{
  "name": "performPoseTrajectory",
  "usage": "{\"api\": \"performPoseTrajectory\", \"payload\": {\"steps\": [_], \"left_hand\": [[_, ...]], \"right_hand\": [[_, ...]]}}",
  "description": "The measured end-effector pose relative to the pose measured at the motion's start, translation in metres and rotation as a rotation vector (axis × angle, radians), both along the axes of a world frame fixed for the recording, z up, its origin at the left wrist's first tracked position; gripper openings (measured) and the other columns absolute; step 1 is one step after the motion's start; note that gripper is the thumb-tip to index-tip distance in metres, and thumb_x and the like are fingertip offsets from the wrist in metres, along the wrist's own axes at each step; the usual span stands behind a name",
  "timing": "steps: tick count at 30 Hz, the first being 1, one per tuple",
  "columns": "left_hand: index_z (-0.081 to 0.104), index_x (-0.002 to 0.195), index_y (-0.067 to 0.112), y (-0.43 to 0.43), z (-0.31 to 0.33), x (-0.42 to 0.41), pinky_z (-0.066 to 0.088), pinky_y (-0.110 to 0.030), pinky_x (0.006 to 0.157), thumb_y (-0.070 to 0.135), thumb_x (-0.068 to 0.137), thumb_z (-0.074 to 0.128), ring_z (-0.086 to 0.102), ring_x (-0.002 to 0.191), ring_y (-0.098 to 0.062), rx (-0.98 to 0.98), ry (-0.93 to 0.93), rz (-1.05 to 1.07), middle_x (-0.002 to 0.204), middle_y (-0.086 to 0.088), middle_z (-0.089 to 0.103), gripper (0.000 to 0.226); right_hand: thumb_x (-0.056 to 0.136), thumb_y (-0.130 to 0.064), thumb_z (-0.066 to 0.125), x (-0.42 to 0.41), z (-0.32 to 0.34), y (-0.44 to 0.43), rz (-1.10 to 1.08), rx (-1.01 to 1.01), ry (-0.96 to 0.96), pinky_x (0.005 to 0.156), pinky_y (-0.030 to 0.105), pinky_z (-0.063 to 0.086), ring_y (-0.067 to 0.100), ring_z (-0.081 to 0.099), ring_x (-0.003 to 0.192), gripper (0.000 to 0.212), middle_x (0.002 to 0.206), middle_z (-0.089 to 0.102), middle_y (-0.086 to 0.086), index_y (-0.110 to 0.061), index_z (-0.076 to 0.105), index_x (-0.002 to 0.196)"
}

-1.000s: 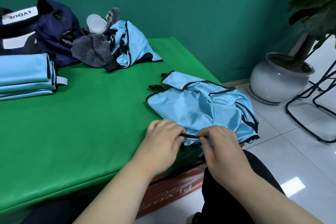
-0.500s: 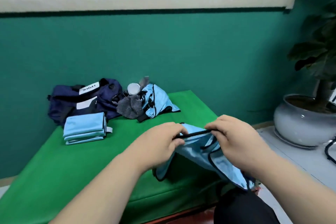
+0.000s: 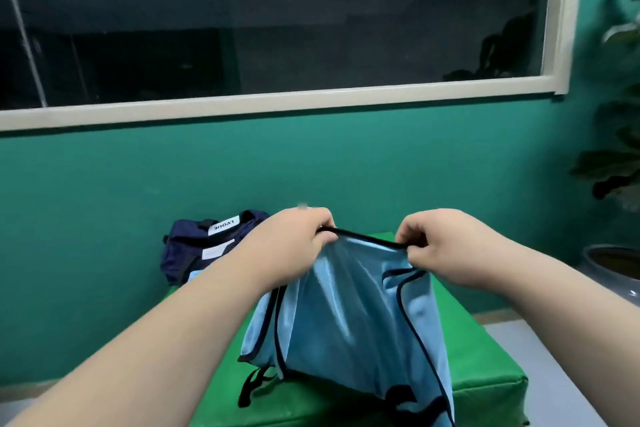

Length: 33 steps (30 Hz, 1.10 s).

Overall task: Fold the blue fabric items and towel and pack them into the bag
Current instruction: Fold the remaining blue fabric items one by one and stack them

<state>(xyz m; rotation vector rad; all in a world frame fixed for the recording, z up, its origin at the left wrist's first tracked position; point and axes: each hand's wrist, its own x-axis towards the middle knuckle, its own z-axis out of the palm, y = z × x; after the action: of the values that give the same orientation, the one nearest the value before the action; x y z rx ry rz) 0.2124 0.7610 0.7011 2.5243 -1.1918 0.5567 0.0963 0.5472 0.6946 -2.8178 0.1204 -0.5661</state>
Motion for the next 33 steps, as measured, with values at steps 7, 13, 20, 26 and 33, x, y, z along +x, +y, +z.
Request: {"api": "performPoseTrajectory", "payload": {"steps": [7,13,20,26,33], "left_hand": [[0.065,0.104,0.027,0.028,0.031,-0.016,0.038,-0.027,0.077,0.027,0.099,0.054,0.053,0.093,-0.011,0.07,-0.036,0.016,0.094,0.014,0.057,0.011],[0.068,0.107,0.029,0.044,0.044,-0.021,0.043,-0.029,0.087,0.02,0.098,0.054,0.055,0.101,-0.013,0.099,-0.063,0.046,0.1,0.011,0.059,0.019],[0.068,0.106,0.027,0.058,0.053,-0.026,0.043,-0.029,0.088,0.018,0.097,0.054,0.054,0.1,-0.012,0.08,-0.093,0.067,0.102,0.01,0.061,0.019],[0.068,0.105,0.026,0.07,0.052,-0.021,0.038,-0.025,0.081,0.016,0.097,0.055,0.053,0.097,-0.013,0.07,-0.102,0.093,0.096,0.012,0.058,0.018],[0.068,0.102,0.028,0.085,0.04,-0.009,0.044,-0.026,0.084,0.014,0.09,0.062,0.055,0.094,-0.01,0.142,-0.054,0.14,0.096,0.013,0.062,0.02]], "right_hand": [[0.074,-0.011,0.059,-0.009,0.011,0.014,0.012,0.103,0.069,0.062,0.023,0.048,0.006,0.059,0.07,0.015,0.075,0.067,-0.01,-0.026,0.062,0.076],[0.072,-0.01,0.056,-0.006,-0.001,0.026,0.028,0.193,0.128,0.062,0.021,0.049,0.006,0.061,0.074,0.022,0.079,0.068,-0.01,-0.027,0.064,0.082],[0.071,-0.009,0.054,-0.004,-0.015,0.024,0.058,0.316,0.174,0.055,0.026,0.045,0.011,0.053,0.056,0.017,0.063,0.064,-0.006,-0.016,0.068,0.077],[0.076,-0.009,0.055,-0.001,-0.026,0.016,0.052,0.461,0.05,0.052,0.024,0.042,0.01,0.051,0.053,0.013,0.059,0.061,-0.007,-0.016,0.064,0.073],[0.078,-0.008,0.066,-0.003,-0.011,0.0,0.058,0.494,-0.117,0.072,0.034,0.053,0.01,0.059,0.065,0.021,0.074,0.073,-0.003,-0.027,0.074,0.074]]}}
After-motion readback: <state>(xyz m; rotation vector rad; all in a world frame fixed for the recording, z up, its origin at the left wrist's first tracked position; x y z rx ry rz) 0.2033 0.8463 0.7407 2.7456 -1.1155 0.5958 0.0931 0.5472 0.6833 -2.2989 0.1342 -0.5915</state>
